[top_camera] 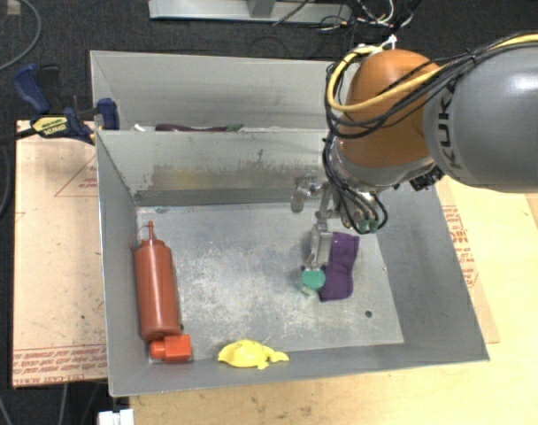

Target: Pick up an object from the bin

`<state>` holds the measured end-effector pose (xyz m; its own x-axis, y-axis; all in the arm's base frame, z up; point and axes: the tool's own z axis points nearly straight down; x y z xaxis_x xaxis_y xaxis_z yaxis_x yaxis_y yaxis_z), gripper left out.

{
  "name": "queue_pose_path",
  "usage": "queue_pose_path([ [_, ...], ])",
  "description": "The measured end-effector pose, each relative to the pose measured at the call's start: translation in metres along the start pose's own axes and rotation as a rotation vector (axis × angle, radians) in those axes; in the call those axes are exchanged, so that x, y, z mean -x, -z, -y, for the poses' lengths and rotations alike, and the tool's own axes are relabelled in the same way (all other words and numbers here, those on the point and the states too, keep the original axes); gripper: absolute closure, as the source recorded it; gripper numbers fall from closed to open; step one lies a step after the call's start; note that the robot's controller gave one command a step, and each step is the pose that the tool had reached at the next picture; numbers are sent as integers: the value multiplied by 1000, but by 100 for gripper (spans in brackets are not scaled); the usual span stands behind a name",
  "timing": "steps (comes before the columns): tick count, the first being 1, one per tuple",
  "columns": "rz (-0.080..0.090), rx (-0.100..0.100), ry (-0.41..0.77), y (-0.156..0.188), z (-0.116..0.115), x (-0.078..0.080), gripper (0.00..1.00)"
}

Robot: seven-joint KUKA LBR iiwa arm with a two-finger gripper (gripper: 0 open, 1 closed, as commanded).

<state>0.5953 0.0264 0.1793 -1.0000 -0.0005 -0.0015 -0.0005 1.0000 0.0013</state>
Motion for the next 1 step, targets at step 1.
queue_pose_path([
  [1,4,2,58,-18,14,-2,0],
])
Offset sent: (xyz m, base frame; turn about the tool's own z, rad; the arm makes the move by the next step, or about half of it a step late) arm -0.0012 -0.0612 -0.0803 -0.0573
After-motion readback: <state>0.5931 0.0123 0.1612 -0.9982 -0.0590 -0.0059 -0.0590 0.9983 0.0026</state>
